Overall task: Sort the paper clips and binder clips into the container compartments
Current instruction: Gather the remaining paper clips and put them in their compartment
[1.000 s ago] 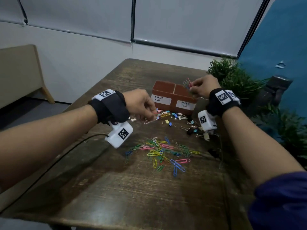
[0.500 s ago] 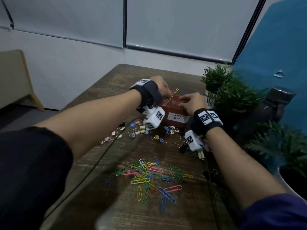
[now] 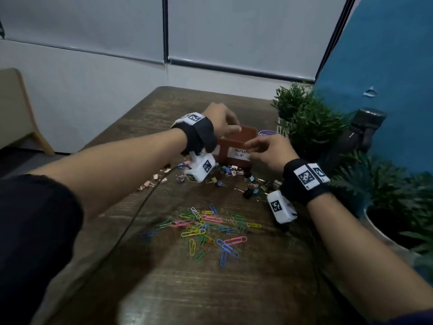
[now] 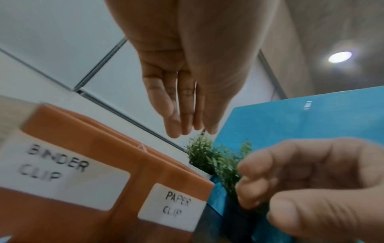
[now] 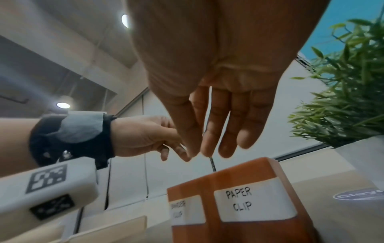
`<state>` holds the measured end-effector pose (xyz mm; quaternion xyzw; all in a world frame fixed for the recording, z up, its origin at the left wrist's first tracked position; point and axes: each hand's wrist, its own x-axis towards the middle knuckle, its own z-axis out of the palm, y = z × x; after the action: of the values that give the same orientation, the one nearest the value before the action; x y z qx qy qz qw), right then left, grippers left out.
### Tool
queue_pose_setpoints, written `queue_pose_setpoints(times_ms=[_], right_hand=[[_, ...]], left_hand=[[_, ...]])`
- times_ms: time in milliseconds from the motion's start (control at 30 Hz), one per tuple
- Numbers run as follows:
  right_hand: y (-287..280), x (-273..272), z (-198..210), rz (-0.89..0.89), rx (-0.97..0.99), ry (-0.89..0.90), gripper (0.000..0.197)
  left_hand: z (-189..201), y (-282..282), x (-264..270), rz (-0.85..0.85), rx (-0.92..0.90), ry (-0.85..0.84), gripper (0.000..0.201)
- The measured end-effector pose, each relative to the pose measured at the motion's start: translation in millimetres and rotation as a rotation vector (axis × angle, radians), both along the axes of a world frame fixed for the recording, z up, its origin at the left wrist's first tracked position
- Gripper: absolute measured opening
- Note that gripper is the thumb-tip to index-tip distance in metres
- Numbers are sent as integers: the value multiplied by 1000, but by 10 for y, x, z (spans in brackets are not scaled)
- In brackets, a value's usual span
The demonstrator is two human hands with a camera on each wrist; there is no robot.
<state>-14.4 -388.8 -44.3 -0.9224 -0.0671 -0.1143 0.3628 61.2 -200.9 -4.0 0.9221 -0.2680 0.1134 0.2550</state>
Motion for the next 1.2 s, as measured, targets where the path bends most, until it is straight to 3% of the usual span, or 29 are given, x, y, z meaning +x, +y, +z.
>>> queue_pose_setpoints(times_ms=[67,167,267,333,500,633,767,867,967,1100,1200], right_hand=[[47,-285,-39,70,-88,78,22],[102,-693,-71,125,-237,189,20],[141,-983,-139,108,-410,266,20],[171,-1088,-203,74,-554,301,28],[296,-1145,-281,63,-792,446,41],[540,-1170,-318,113,-857,428,37],[852,-1274,-299,266,-788,327,32],[899,-1303,-247,296,-681,297,33],[758,-1355,-197,306,-638,370,45],[636,-1435,-166,318,-575,525,34],[738,-1410,-231,352,-558,556,18]], left_hand=[[-27,239,-374,-107,93,46,17],[-187,610,-877,-217,433,171,15],[-413,905,-1186,-165,726,221,37],[-502,1057,-1309,-74,827,298,53],[-513,1339,-1391,-47,784,612,46],[-548,1346,-1498,-100,768,706,34],[-587,1140,-1604,-120,613,664,22],[-647,1040,-1608,-161,519,503,15],[-634,1071,-1553,-173,462,366,26],[-605,1083,-1471,-162,607,313,59],[-661,988,-1449,-187,726,358,60]])
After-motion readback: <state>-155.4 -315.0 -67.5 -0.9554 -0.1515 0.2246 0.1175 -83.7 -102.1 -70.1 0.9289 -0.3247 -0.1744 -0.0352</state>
